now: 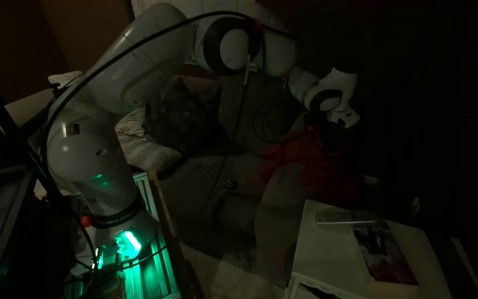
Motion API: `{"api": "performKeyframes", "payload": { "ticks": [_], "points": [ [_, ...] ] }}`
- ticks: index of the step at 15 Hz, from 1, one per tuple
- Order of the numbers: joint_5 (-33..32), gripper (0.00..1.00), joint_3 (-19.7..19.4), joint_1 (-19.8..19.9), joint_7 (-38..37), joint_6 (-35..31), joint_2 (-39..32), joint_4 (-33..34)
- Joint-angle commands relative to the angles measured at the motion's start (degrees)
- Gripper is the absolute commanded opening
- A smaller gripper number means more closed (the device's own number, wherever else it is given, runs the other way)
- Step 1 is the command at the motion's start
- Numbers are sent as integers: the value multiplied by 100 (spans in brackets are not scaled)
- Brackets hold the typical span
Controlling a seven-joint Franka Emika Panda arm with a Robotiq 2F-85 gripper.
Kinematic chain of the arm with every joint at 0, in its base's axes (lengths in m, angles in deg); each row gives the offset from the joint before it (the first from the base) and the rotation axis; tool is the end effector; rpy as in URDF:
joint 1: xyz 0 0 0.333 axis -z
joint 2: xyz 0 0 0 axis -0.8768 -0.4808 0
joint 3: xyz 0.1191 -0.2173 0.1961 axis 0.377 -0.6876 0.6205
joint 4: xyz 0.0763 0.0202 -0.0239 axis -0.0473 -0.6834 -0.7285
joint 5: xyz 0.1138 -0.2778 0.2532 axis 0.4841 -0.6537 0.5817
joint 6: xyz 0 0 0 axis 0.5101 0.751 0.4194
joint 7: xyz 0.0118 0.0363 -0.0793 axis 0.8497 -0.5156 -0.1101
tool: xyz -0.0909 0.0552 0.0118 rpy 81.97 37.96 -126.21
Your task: Pick up the cloth and put it on the sofa
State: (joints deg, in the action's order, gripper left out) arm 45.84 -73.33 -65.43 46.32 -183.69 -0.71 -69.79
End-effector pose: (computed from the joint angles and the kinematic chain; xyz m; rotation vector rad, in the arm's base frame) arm 0.7534 0.0063 0.1914 -2.8367 0.9796 -0.1683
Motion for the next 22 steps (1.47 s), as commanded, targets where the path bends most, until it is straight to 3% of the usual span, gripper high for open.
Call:
{"api": "performKeyframes", "payload": {
  "ticks": [1,3,9,13,17,22],
  "points": [
    [-139,74,-30,65,-215,748,-828,1361],
    [-133,69,12,99,-225,1106,-1165,1877],
    [-157,27,46,149,-217,1696,-1693,2727],
    [-149,1,130,151,-22,1761,-1398,2785],
    [-46,1,354,-87,616,1752,-713,2468],
    [6,1,942,-391,1504,2100,231,1725]
  ]
}}
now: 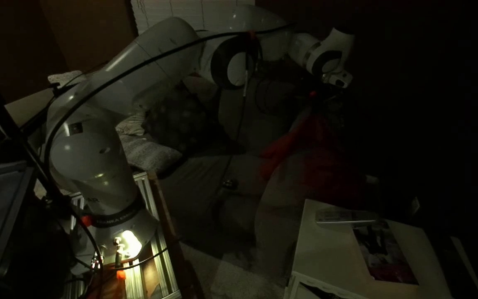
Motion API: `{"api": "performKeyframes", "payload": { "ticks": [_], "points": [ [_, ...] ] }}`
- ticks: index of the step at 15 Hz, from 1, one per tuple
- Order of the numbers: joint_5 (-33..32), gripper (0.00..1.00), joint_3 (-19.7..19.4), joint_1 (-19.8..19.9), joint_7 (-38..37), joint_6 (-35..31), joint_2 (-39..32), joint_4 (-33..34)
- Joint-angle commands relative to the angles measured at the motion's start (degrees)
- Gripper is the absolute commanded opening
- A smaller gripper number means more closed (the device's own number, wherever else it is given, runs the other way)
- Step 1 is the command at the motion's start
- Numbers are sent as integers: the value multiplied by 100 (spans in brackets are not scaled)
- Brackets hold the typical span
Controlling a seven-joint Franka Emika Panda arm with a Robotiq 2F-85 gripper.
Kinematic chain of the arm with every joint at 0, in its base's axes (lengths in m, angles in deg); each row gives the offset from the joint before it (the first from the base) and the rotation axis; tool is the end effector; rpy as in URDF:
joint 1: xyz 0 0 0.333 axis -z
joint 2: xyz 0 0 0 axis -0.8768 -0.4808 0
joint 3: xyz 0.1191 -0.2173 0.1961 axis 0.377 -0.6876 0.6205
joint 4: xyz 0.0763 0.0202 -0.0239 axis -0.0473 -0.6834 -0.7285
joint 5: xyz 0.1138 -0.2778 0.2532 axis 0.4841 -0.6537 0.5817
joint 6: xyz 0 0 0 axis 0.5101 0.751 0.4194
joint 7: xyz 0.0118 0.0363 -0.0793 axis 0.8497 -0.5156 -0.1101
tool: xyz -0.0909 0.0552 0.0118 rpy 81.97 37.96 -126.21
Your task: Pick up the cloth and put it on the sofa
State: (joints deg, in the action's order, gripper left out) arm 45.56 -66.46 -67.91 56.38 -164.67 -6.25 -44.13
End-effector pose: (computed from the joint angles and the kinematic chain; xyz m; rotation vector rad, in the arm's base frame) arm 0.7968 0.1197 0.2952 -2.8370 0.4505 -0.1362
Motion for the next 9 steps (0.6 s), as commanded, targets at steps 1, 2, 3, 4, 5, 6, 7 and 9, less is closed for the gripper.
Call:
{"api": "performKeyframes", "payload": {
  "ticks": [1,2,3,4,5,6,7,9],
  "points": [
    [26,1,331,-188,686,255,1004,-1066],
    [-48,5,215,-132,291,142,304,-245],
    [-45,5,266,-191,396,180,465,-403],
    [-45,5,290,-232,445,197,591,-529],
    [-44,5,300,-242,481,197,677,-634],
    [-43,5,299,-231,511,195,733,-717],
    [-42,5,299,-216,541,193,746,-751],
    [-41,1,428,-299,813,80,680,-709]
  ]
}}
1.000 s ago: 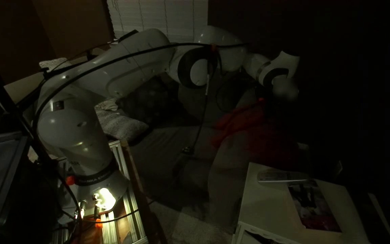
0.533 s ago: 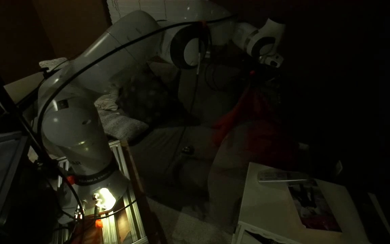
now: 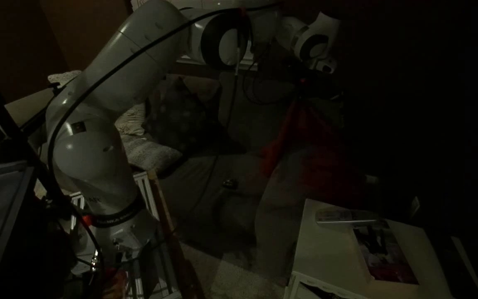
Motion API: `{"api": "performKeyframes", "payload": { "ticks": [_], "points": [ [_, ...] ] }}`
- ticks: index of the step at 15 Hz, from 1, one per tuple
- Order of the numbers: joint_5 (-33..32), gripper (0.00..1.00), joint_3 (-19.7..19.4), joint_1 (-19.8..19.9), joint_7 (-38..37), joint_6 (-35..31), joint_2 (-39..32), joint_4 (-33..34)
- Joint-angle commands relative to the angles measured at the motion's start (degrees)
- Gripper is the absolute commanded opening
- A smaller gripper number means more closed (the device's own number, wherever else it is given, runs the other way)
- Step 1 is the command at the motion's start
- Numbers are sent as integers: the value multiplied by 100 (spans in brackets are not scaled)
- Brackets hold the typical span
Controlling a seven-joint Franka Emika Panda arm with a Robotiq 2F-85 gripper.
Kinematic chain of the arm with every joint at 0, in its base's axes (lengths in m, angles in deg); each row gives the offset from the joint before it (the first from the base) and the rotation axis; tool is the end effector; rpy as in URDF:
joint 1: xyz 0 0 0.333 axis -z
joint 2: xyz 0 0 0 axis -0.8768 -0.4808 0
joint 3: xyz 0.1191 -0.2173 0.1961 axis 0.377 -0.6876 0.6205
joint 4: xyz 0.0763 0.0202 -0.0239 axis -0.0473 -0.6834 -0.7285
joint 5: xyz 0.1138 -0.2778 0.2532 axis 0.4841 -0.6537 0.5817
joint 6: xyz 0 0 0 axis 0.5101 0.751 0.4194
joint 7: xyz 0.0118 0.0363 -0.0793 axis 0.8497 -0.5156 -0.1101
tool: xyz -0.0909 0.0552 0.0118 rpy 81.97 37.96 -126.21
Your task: Pick up the cloth and put it on the sofa
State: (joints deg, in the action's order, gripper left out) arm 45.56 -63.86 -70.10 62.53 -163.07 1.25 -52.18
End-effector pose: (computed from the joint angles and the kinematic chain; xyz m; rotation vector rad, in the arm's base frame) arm 0.7674 0.1717 0.3289 -2.8457 0.1945 -0.0791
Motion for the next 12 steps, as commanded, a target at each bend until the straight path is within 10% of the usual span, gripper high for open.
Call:
{"api": "performKeyframes", "payload": {
  "ticks": [1,12],
  "points": [
    [-69,1,245,-165,368,-137,-110,169],
    [-21,1,1379,-1530,1697,-313,37,-633]
  ]
}}
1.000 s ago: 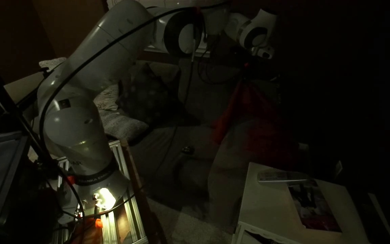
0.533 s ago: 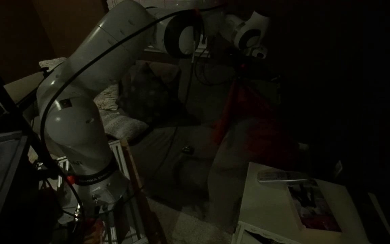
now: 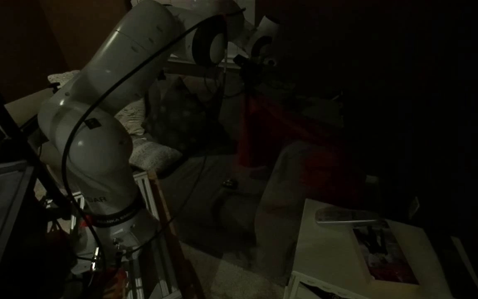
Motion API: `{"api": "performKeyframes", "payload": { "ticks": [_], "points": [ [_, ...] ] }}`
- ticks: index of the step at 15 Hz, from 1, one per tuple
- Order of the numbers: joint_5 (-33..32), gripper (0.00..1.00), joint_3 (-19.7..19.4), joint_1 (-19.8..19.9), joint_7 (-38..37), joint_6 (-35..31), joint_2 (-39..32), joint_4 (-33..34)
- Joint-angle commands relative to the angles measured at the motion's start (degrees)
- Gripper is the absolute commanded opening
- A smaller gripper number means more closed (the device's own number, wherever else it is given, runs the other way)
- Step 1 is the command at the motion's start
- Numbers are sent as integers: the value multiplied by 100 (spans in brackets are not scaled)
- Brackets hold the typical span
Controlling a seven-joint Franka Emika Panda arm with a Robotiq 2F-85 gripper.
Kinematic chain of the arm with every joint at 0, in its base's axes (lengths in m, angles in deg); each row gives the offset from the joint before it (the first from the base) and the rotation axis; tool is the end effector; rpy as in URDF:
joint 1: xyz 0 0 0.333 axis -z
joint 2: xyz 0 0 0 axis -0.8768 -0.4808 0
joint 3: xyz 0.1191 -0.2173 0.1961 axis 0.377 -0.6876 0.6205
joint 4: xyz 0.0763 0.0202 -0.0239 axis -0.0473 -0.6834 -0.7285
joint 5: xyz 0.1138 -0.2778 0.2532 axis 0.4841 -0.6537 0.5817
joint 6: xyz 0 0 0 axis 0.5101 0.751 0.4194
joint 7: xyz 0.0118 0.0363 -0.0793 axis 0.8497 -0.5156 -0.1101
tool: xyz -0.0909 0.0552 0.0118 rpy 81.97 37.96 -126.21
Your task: Pick up the cloth and put it on the sofa
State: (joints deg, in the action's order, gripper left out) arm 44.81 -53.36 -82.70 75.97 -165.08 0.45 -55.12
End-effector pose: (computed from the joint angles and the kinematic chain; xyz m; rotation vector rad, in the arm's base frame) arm 0.6624 0.4154 0.3102 -2.6741 -0.5743 0.0205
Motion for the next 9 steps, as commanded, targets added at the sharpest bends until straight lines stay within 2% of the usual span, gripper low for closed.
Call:
{"api": "performKeyframes", "payload": {
  "ticks": [1,4,5,7,9],
  "points": [
    [60,1,438,-392,464,-122,92,-407],
    [39,1,741,-778,771,-77,-20,-609],
    [0,1,517,-622,538,-28,-42,-443],
    [-7,5,478,-785,508,-67,-75,-493],
    [-6,5,444,-693,524,-68,-75,-490]
  ]
}}
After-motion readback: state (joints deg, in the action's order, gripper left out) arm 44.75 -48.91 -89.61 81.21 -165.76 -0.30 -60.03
